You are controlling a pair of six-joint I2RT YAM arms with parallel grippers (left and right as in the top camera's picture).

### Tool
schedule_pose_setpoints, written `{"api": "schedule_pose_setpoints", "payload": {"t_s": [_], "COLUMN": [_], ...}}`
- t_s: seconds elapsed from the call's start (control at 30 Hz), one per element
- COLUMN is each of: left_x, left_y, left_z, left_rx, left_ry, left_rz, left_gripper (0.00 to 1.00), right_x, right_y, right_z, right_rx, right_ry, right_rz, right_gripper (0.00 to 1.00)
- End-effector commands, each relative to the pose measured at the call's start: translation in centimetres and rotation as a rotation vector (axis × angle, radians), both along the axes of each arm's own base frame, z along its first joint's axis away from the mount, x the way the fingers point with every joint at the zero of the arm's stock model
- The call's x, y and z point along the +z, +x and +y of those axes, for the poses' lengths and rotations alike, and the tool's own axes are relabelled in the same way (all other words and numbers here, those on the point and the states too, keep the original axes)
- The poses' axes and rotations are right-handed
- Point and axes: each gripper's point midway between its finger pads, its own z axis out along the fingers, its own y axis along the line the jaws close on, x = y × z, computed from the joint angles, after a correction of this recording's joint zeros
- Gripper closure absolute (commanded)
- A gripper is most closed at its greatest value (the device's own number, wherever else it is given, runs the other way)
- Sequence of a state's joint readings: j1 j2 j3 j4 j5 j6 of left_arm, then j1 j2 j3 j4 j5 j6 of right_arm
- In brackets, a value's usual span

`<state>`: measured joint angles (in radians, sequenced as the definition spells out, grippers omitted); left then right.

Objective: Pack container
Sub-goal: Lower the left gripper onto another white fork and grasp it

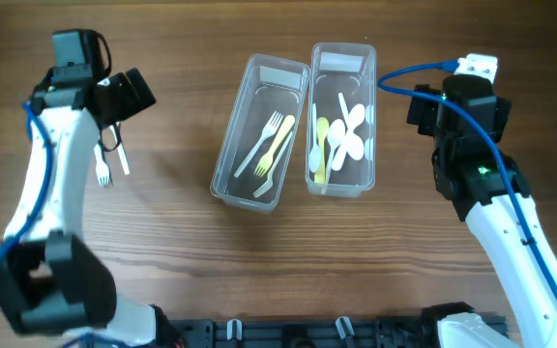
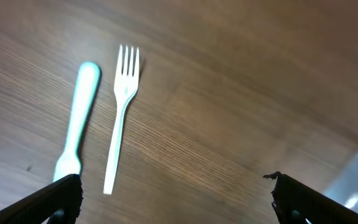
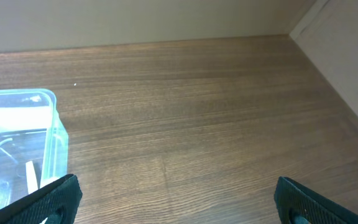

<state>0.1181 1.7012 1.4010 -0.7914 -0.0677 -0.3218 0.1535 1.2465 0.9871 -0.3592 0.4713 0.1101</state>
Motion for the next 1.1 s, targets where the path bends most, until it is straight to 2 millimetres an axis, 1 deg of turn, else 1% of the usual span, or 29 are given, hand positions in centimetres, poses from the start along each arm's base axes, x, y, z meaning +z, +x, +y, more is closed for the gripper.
{"api": "schedule_pose_setpoints", "payload": {"t_s": [0.0,0.07,0.17,0.23,0.47,0.57,0.67,0.9,1.07], "left_x": [-4.6,-6.4,-8.1,-8.2,-8.2,-8.2,-8.6,-11.7,-12.9], "left_y": [0.8,1.1,1.5,1.7,1.6,1.9,2.2,1.8,1.8], "left_z": [0.5,0.7,1.0,1.2,3.2,2.8,2.7,2.7,3.4], "left_rx": [0.021,0.009,-0.044,-0.055,-0.009,-0.038,-0.046,-0.043,-0.026], "left_ry": [-0.004,-0.001,0.02,0.029,0.021,-0.021,-0.026,-0.042,-0.048], "left_rz": [0.09,0.121,0.145,0.143,0.13,0.116,0.111,0.176,0.189], "left_gripper": [0.0,0.01,0.01,0.01,0.05,0.07,0.07,0.07,0.07], "right_x": [0.4,0.4,0.4,0.4,0.4,0.4,0.4,0.4,0.4], "right_y": [0.3,0.3,0.3,0.3,0.3,0.3,0.3,0.3,0.3], "right_z": [0.1,0.1,0.1,0.1,0.1,0.1,0.1,0.1,0.1], "right_rx": [0.007,0.007,0.007,0.007,0.007,0.007,0.007,0.007,0.007], "right_ry": [0.0,0.0,0.0,0.0,0.0,0.0,0.0,0.0,0.0], "right_rz": [-0.006,-0.006,-0.006,-0.006,-0.006,-0.006,-0.006,-0.006,-0.006], "right_gripper": [0.0,0.0,0.0,0.0,0.0,0.0,0.0,0.0,0.0]}}
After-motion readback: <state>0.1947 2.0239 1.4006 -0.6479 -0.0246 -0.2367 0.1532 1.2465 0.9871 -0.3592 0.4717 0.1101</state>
